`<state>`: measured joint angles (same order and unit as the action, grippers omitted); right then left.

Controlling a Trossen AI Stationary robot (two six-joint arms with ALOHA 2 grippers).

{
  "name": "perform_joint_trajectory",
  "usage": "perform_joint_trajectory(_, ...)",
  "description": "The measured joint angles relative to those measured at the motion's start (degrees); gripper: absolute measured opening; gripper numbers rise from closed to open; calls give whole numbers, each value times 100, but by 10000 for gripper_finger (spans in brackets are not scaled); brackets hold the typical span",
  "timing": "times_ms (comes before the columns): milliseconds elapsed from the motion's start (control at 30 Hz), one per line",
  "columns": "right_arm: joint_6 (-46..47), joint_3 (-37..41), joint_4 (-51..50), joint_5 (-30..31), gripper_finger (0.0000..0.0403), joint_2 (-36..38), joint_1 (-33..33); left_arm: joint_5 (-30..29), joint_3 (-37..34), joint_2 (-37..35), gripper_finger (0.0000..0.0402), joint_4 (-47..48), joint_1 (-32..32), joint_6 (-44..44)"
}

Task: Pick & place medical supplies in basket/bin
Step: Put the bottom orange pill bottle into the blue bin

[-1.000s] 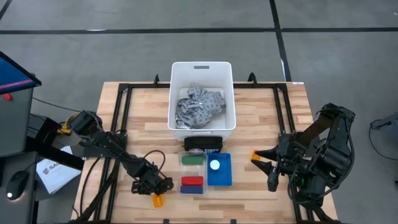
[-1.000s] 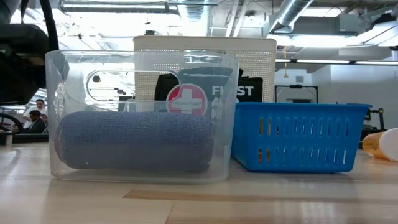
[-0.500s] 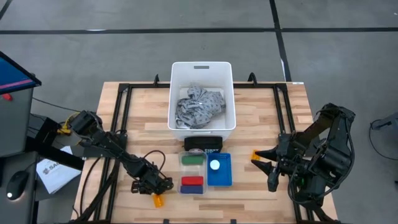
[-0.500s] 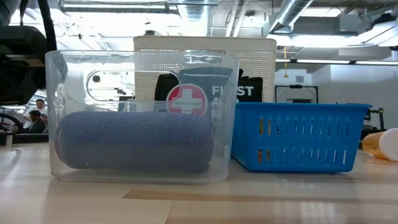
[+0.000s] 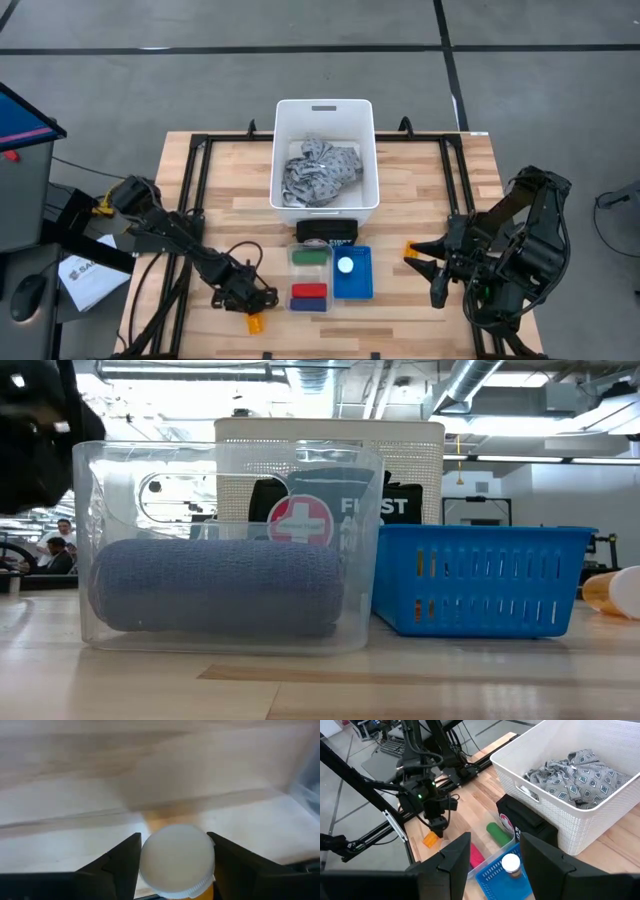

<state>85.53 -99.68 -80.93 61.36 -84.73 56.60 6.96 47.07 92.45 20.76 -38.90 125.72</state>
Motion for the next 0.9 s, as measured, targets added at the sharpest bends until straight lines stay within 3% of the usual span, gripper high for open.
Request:
perform_joint_trajectory(267,5,0,-2,-2,166,0,0,-1211,-4,-1028,205,-305,-127,-1271)
perform_joint_trajectory(500,66,0,15,0,166,0,0,-2549,2,-1649,207,-1920,-34,-3859)
perform_joint_trajectory(667,109,0,-5,-2,166,0,0,-2677,7,-1337,208,-3212,313,-5488)
perform_joint_trajectory(900,112,0,14,-225,166,0,1,-2135,727,-241,208,-3510,897,-7124)
